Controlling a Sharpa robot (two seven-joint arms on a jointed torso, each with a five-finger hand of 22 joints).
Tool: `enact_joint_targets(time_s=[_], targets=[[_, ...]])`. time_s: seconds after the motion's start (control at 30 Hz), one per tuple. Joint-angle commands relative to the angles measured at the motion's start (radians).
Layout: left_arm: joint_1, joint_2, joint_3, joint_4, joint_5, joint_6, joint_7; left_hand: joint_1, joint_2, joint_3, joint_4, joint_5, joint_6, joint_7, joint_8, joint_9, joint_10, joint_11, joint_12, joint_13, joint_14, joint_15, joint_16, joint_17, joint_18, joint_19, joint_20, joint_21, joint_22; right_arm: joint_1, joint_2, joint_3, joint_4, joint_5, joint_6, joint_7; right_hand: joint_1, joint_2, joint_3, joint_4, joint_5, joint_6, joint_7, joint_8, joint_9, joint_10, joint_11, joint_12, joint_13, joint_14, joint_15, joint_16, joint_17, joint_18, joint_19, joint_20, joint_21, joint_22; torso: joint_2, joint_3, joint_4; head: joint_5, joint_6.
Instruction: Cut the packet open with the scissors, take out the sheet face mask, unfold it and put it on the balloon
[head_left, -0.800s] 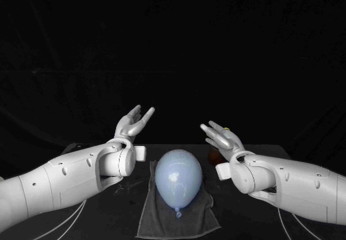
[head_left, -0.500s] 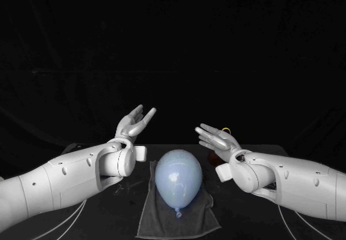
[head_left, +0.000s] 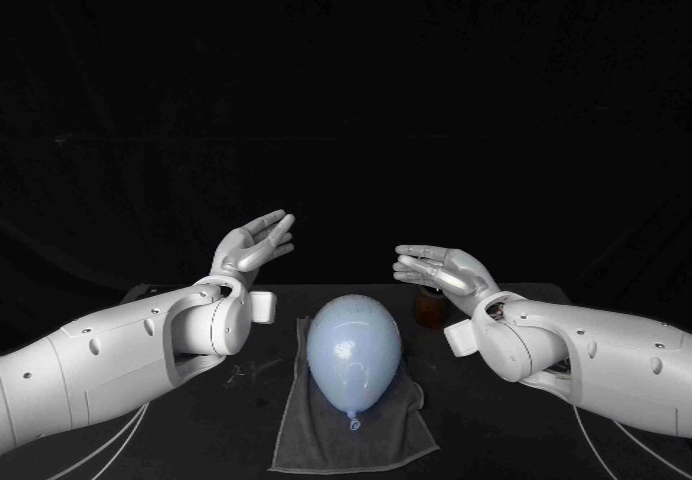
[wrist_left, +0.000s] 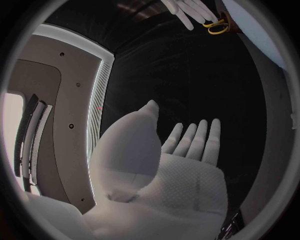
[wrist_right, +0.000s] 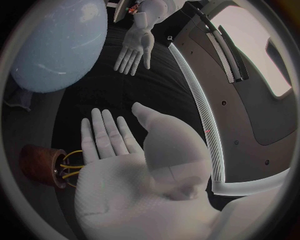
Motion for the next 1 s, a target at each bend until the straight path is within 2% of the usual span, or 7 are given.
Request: enact_joint_targets(time_s=[0.03, 0.2, 0.63, 0.7, 0.87, 0.9, 1.0], targets=[[0.002, -0.014, 0.001, 0.018, -0.004, 0.057, 0.026, 0.025, -0.001, 0.005, -0.003, 0.003, 0.093, 0.099, 0.039, 0.024, 0.121, 0.003, 0.018, 0.003, 0.150, -0.015, 0.056, 0.031, 0.043, 0.101, -0.003, 0.039, 0.013, 0.003, -0.017, 0.002, 0.008, -0.107, -0.044, 0.044, 0.022, -0.017, 0.022, -0.026, -0.012, 0.081, 0.105, 0.022, 0.012, 0.068, -0.012, 0.001, 0.001, 0.073, -0.017, 0.016, 0.007, 0.029, 0.149, -0.002, 0.067, 0.025, 0.003, 0.0018, -0.0012, 0.000, -0.003], [0.002, -0.041, 0.000, 0.044, -0.028, 0.100, 0.016, 0.075, -0.009, 0.005, -0.013, 0.003, 0.292, 0.094, 0.120, 0.072, 0.399, -0.049, 0.071, 0.014, 0.335, -0.073, 0.131, 0.070, 0.119, 0.245, -0.008, 0.099, 0.025, 0.008, -0.058, 0.004, 0.031, -0.223, -0.054, 0.017, 0.059, -0.062, 0.084, -0.082, -0.010, 0.202, 0.088, 0.046, 0.024, 0.161, -0.037, -0.007, 0.001, 0.185, -0.050, 0.042, 0.015, 0.052, 0.257, -0.010, 0.110, 0.031, 0.001, 0.0020, -0.0017, -0.005, -0.006], [0.001, -0.126, 0.000, 0.148, -0.099, 0.230, -0.025, 0.238, -0.063, 0.088, -0.046, 0.003, 0.418, 0.046, 0.153, 0.082, 0.589, -0.106, 0.037, 0.004, 0.518, -0.142, 0.186, 0.137, 0.121, 0.406, -0.080, 0.180, 0.047, 0.065, -0.147, 0.007, 0.052, -0.565, 0.019, -0.141, 0.087, -0.129, 0.130, -0.159, 0.018, 0.353, 0.019, 0.070, 0.035, 0.409, -0.123, -0.014, 0.007, 0.520, -0.168, 0.154, 0.103, 0.049, 0.509, -0.136, 0.325, 0.129, 0.012, 0.0064, 0.0015, -0.021, -0.012], [0.001, -0.137, 0.000, 0.163, -0.101, 0.244, -0.028, 0.227, -0.076, 0.087, -0.034, 0.003, 0.420, 0.047, 0.150, 0.081, 0.598, -0.106, 0.027, 0.004, 0.528, -0.143, 0.187, 0.143, 0.120, 0.410, -0.082, 0.184, 0.048, 0.075, -0.153, 0.007, 0.050, -0.610, 0.030, -0.164, 0.092, -0.129, 0.100, -0.167, 0.048, 0.380, -0.005, 0.071, 0.037, 0.455, -0.148, -0.021, 0.010, 0.673, -0.211, 0.256, 0.180, 0.050, 0.601, -0.182, 0.468, 0.211, 0.013, 0.0061, 0.0003, -0.025, -0.014], [0.001, -0.160, 0.000, 0.196, -0.102, 0.267, -0.032, 0.217, -0.084, 0.087, -0.022, 0.003, 0.422, 0.048, 0.147, 0.079, 0.605, -0.106, 0.017, 0.005, 0.534, -0.144, 0.187, 0.149, 0.120, 0.414, -0.084, 0.186, 0.048, 0.111, -0.168, 0.007, 0.045, -0.730, 0.062, -0.229, 0.078, -0.135, 0.097, -0.172, 0.067, 0.401, -0.021, 0.067, 0.044, 0.495, -0.171, -0.028, 0.023, 0.764, -0.234, 0.418, 0.304, 0.052, 0.646, -0.204, 0.591, 0.289, 0.012, 0.0058, 0.0004, -0.034, -0.018], [0.001, -0.163, 0.000, 0.201, -0.102, 0.270, -0.032, 0.215, -0.085, 0.087, -0.020, 0.003, 0.422, 0.048, 0.146, 0.079, 0.606, -0.106, 0.016, 0.005, 0.534, -0.144, 0.186, 0.150, 0.120, 0.414, -0.084, 0.186, 0.047, 0.119, -0.170, 0.007, 0.043, -0.751, 0.070, -0.244, 0.068, -0.136, 0.109, -0.171, 0.070, 0.400, -0.029, 0.061, 0.048, 0.509, -0.171, -0.032, 0.037, 0.773, -0.239, 0.670, 0.533, 0.034, 0.694, -0.209, 0.701, 0.411, 0.012, 0.0052, 0.0011, -0.036, -0.019], [0.001, -0.171, 0.000, 0.212, -0.099, 0.274, -0.032, 0.208, -0.090, 0.085, -0.012, 0.003, 0.421, 0.049, 0.143, 0.077, 0.606, -0.104, 0.009, 0.005, 0.535, -0.143, 0.184, 0.153, 0.119, 0.414, -0.083, 0.185, 0.046, 0.142, -0.174, 0.007, 0.036, -0.809, 0.086, -0.284, 0.052, -0.147, 0.128, -0.168, 0.068, 0.401, -0.024, 0.055, 0.061, 0.505, -0.175, -0.035, 0.055, 0.764, -0.233, 0.923, 0.803, 0.004, 0.763, -0.206, 0.882, 0.658, 0.012, 0.0051, 0.0022, -0.041, -0.017]])
